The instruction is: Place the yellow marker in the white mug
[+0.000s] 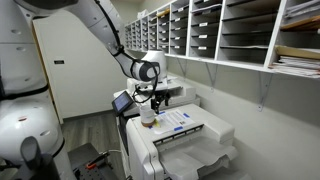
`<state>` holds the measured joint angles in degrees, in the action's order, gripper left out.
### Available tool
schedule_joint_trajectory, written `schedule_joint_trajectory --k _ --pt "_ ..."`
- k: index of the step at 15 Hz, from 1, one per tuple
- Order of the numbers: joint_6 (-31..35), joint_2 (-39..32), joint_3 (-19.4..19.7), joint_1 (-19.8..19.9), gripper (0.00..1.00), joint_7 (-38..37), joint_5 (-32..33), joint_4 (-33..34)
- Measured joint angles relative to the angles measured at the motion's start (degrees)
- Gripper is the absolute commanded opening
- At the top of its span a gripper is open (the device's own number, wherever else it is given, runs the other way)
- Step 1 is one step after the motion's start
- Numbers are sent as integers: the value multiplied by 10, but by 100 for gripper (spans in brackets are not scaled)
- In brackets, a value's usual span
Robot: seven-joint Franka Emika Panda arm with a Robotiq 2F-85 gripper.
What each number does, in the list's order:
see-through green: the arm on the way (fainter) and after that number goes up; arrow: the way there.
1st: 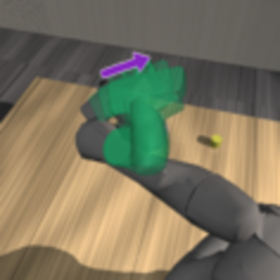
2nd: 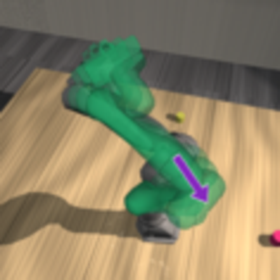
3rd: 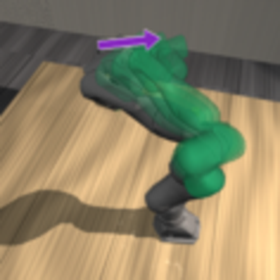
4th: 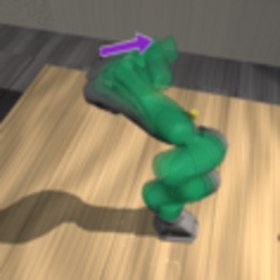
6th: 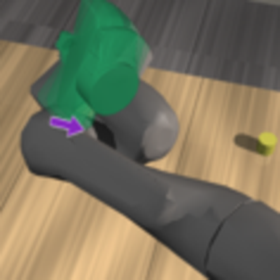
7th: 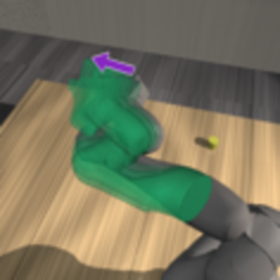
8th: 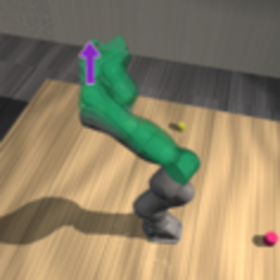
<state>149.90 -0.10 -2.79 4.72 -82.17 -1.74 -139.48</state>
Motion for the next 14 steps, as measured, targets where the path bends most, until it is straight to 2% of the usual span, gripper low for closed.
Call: schedule_joint_trajectory --k 3,5,10,12,14 --pt "10 -35 13 -6 100 -85 0 1" --pt "10 -58 17 -14 100 -128 -25 3" --pt "11 -83 17 -29 100 -125 -198 18" --pt "11 -84 18 -29 100 -109 -237 23" --pt "12 -85 18 -29 100 -77 -250 24"
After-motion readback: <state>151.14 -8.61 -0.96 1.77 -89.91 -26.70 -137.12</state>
